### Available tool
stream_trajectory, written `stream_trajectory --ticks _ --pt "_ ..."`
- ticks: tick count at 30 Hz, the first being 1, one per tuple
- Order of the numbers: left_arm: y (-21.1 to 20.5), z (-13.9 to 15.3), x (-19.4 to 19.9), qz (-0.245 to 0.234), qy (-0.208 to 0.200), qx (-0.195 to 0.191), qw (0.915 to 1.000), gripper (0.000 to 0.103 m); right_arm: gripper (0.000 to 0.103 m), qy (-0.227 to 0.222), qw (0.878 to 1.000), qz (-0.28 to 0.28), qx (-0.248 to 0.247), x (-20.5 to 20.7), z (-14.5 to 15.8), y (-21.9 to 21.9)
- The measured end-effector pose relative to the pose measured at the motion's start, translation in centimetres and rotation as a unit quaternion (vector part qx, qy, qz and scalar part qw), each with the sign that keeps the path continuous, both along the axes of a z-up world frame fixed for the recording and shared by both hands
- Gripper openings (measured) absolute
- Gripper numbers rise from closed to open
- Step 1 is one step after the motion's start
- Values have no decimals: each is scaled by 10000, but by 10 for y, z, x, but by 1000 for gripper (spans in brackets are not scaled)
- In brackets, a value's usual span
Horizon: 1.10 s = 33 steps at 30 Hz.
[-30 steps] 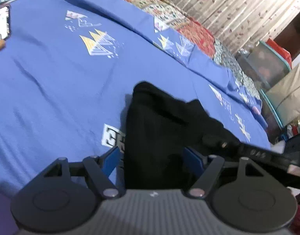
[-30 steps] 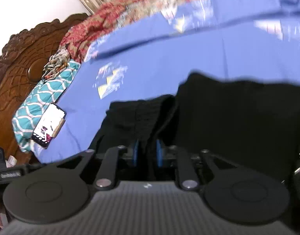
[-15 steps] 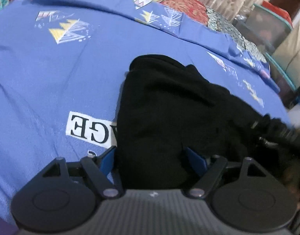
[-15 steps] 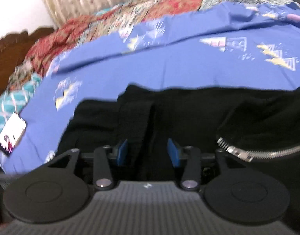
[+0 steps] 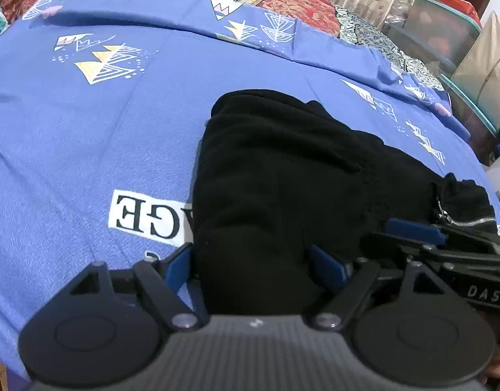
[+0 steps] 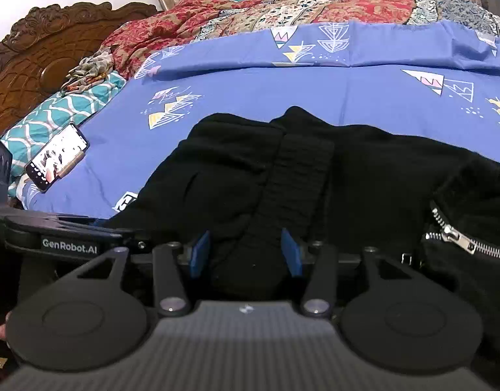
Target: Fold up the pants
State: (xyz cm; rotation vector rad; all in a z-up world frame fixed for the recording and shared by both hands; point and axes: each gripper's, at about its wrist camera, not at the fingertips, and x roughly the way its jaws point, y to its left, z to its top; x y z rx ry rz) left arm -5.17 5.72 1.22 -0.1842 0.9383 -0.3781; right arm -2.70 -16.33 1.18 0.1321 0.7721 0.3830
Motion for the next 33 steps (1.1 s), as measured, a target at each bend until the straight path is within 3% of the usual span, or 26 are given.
stream_trajectory --ticks 9,29,33 --pt "0 -1 2 17 37 -53 10000 83 54 61 9993 -50 374 -8 3 -8" --pt "-1 -2 2 -5 44 -77 10000 91 55 24 9994 -7 333 -15 2 -5" --pt "-4 -2 1 -32 46 -47 10000 93 55 -38 9998 193 62 -17 4 -1"
